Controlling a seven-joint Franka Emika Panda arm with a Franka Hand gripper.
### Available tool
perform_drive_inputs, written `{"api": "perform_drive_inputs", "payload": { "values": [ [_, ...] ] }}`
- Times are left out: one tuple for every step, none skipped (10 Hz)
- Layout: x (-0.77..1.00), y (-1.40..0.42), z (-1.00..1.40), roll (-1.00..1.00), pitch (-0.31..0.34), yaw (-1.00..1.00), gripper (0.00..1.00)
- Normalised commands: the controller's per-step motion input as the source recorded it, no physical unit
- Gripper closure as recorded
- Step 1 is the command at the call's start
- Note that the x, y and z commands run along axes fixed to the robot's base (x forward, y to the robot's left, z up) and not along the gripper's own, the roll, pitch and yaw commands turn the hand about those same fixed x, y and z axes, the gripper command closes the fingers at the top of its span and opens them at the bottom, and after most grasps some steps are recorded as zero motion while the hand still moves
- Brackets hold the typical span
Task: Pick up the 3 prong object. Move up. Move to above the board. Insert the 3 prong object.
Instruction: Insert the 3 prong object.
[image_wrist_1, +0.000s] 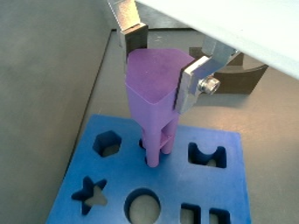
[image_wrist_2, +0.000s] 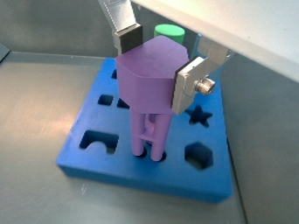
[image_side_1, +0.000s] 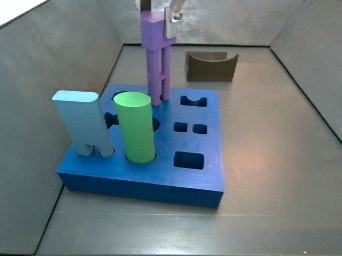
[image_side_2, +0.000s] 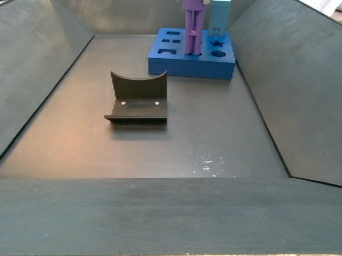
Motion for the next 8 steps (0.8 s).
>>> {"api": "perform_drive_inputs", "payload": {
  "values": [
    [-0.01,0.07,-0.02,0.0,0.0,0.0,1.0],
    [0.03,0.2,-0.23,0.04,0.0,0.16,1.0],
    [0.0,0.0,-0.05,0.02,0.0,0.01,1.0],
    [0.0,0.0,0.0,0.0,0.0,0.01,1.0],
    [-0.21,0.0,-0.2,0.05,0.0,0.0,1.0],
    [-0.12,0.0,-0.15,0.0,0.0,0.0,1.0],
    [0.01,0.0,-0.18,0.01,0.0,0.0,1.0],
    [0.08,-0.05,-0.93,0.19,-0.003,0.0,1.0]
  ]
}}
